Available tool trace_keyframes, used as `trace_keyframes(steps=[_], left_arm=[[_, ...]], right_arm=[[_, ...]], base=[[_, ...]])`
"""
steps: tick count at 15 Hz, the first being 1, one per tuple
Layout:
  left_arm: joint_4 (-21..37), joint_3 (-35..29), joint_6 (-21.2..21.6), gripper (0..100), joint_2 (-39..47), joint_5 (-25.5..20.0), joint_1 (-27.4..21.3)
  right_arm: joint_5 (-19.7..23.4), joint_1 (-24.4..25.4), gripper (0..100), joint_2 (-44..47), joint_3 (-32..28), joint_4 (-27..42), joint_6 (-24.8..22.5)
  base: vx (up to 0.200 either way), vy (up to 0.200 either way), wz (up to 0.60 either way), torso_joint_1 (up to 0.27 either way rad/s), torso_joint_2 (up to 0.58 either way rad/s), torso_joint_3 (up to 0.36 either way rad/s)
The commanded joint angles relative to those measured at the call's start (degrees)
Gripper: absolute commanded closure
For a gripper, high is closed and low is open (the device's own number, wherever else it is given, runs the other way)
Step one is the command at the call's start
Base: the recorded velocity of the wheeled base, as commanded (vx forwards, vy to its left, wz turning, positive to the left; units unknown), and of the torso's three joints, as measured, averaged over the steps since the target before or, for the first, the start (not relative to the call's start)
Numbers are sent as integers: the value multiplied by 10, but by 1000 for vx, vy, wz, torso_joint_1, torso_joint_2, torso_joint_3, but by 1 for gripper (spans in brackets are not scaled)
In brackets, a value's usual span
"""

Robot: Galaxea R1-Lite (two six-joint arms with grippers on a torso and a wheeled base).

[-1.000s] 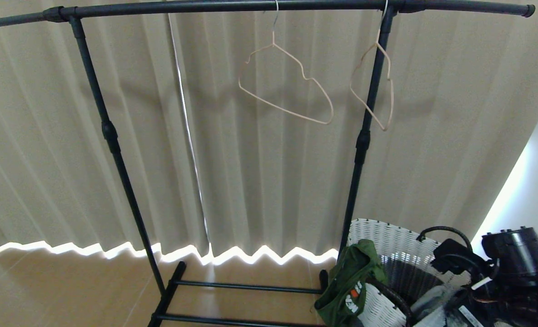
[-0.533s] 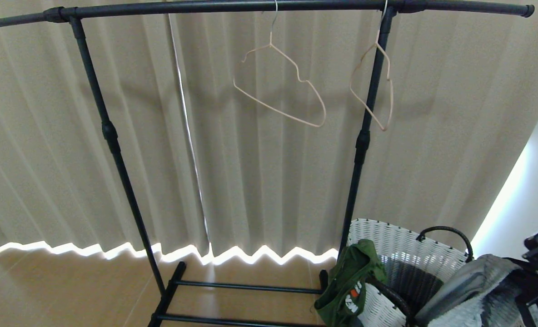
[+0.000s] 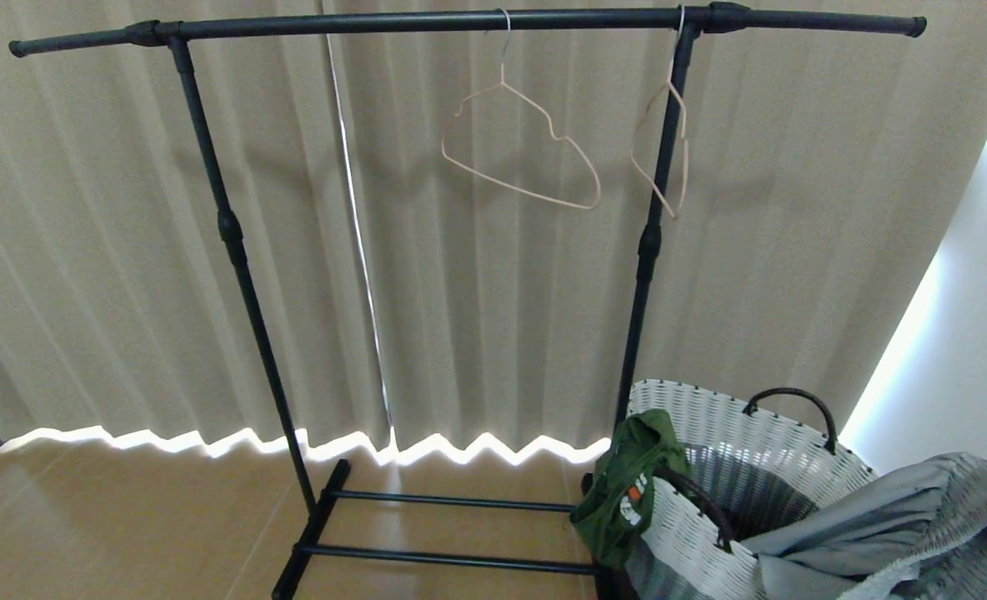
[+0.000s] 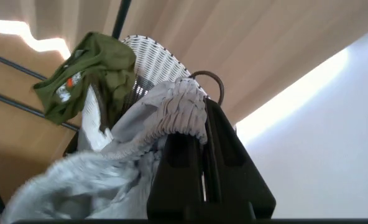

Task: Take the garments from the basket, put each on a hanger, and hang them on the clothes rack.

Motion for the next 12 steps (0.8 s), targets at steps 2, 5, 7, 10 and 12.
trace_keyframes(steps=[2, 5, 7, 10, 12], left_arm=[[0, 0, -1, 0, 0, 0, 0], [0, 0, 0, 0, 0, 0, 0], [0, 0, 0, 0, 0, 0, 0], [0, 0, 0, 0, 0, 0, 0], [0, 0, 0, 0, 0, 0, 0]], right_arm=[[0, 0, 100, -8, 2, 0, -1], [0, 1, 100, -8, 2, 0, -1], [0, 2, 100, -8, 5, 0, -1], [0, 2, 100, -7, 5, 0, -1], [0, 2, 100, -6, 6, 0, -1]], base=[[-100, 0, 0, 1, 1, 4], [0, 0, 0, 0, 0, 0], [0, 0, 0, 0, 0, 0], [0, 200, 0, -2, 7, 2], [0, 200, 0, 7, 2, 2]])
